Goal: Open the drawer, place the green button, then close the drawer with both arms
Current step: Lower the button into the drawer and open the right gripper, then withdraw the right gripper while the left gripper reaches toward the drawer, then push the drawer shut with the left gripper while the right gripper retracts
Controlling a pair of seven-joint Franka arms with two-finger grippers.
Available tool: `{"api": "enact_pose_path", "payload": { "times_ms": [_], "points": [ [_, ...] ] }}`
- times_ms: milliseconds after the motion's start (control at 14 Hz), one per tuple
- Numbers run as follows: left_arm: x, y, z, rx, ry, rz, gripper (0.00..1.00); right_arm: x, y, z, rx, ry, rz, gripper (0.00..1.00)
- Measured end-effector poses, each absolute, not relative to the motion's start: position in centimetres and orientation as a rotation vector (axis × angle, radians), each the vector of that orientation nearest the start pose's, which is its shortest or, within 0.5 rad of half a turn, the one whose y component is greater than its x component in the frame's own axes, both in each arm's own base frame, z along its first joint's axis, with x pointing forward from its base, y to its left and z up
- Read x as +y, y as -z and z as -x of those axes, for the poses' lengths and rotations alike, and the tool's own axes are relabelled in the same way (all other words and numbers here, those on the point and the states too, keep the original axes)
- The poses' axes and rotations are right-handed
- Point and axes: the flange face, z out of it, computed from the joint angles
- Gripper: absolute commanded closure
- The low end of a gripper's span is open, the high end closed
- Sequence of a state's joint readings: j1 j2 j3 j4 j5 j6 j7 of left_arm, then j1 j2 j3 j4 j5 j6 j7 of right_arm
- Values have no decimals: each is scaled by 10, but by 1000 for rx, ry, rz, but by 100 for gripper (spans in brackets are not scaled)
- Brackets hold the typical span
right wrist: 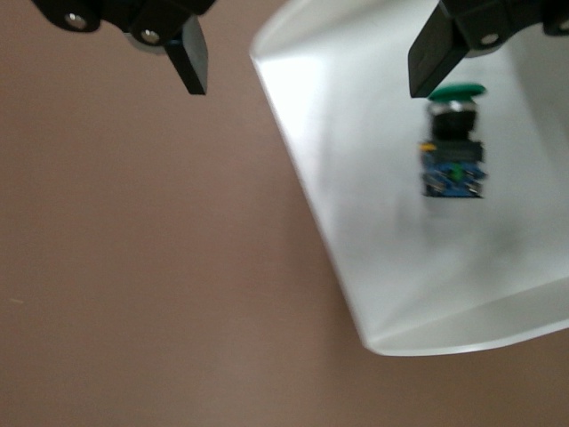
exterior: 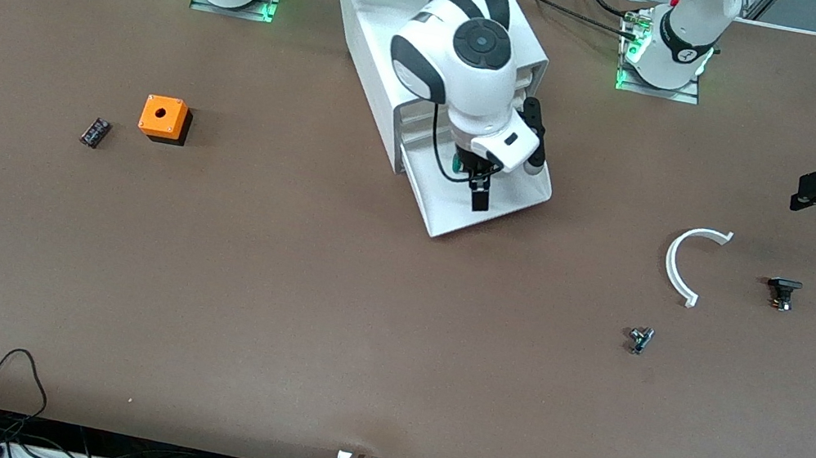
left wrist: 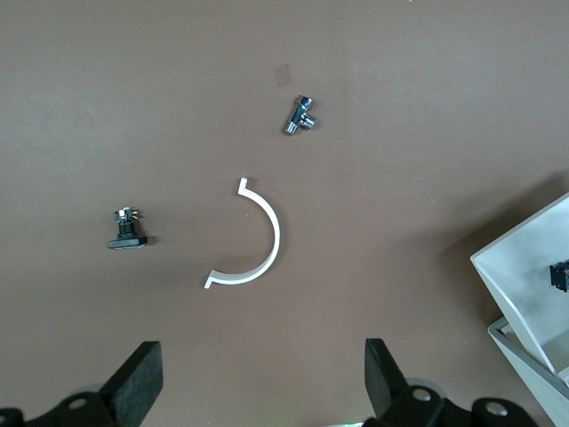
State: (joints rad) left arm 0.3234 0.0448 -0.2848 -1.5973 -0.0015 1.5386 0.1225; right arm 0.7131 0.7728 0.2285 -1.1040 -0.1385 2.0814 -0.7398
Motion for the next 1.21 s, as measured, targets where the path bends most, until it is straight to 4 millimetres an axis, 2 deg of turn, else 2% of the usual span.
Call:
{"api": "enact_pose_path", "payload": {
  "times_ms": [143,286,357,500,643,857,1071,1214],
  "points": [
    [19,-579,-569,93,-126,3161,0,540,-424,-560,2221,-423,-2306,0],
    [7,-568,-579,52,-115,3167,0,487,-449,-598,2068,-427,-2430,0],
    [0,-561,-583,25,-111,3170,0,464,-459,-611,1946,-408,-2516,0],
    [-18,-538,-592,-41,-108,3175,0,433,-471,-622,1645,-367,-2709,0],
    [-39,-498,-601,-138,-92,3181,0,409,-471,-623,1291,-294,-2895,0],
    [-78,-417,-608,-277,-32,3201,0,360,-470,-631,715,-195,-3057,0],
    [-133,-337,-601,-427,46,3235,0,322,-477,-627,163,-31,-3091,0],
    [-172,-291,-585,-522,66,3253,0,294,-494,-623,-70,40,-3061,0]
  ]
}}
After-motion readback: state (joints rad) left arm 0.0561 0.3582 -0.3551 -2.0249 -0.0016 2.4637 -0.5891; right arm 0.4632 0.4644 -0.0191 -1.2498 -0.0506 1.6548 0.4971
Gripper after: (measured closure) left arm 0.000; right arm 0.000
